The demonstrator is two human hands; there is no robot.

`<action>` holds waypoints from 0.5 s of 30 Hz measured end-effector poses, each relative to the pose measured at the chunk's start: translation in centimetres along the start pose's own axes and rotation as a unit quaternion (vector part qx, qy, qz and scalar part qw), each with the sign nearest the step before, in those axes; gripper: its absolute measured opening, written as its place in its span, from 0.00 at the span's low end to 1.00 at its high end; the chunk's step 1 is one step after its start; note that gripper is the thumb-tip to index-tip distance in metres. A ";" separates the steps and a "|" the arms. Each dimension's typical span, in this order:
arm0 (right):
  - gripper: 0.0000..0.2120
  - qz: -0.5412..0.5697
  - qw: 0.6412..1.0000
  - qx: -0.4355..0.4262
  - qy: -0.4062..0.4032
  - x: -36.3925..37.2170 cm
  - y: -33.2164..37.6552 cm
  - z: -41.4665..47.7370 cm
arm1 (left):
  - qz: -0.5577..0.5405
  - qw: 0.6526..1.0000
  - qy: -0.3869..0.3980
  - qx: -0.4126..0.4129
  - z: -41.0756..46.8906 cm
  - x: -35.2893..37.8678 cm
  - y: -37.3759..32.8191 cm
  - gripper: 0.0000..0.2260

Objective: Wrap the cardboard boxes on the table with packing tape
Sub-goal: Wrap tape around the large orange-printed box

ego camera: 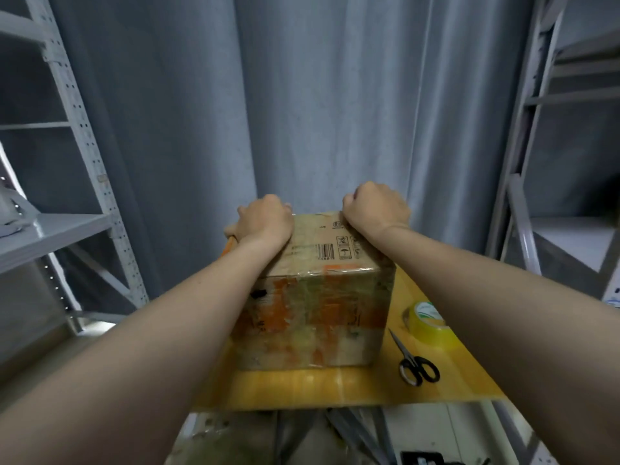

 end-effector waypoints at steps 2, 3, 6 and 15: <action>0.17 0.006 1.000 -0.021 -0.015 -1.5 1.2 -1.4 | -0.021 0.999 -0.034 0.005 -1.2 -1.3 0.4 0.18; 0.17 0.013 0.999 -0.028 -0.024 -2.1 1.6 -2.1 | -0.032 0.998 -0.055 0.009 -1.9 -2.0 0.7 0.19; 0.19 0.036 0.999 -0.027 -0.030 -2.9 1.7 -4.1 | -0.058 0.993 -0.099 0.033 -4.2 -3.1 1.4 0.19; 0.26 0.037 0.998 -0.001 0.055 -1.0 -0.6 -10.3 | -0.062 0.993 -0.094 0.017 -11.1 -1.8 3.5 0.12</action>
Point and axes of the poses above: each hand's wrist, its own z-axis towards the middle knuckle, its own x-axis out of the palm, y = z × x, the point moved 9 cm from there along z, towards the middle knuckle, and after that the axes turned 6 degrees about y, right-handed, at the moved point
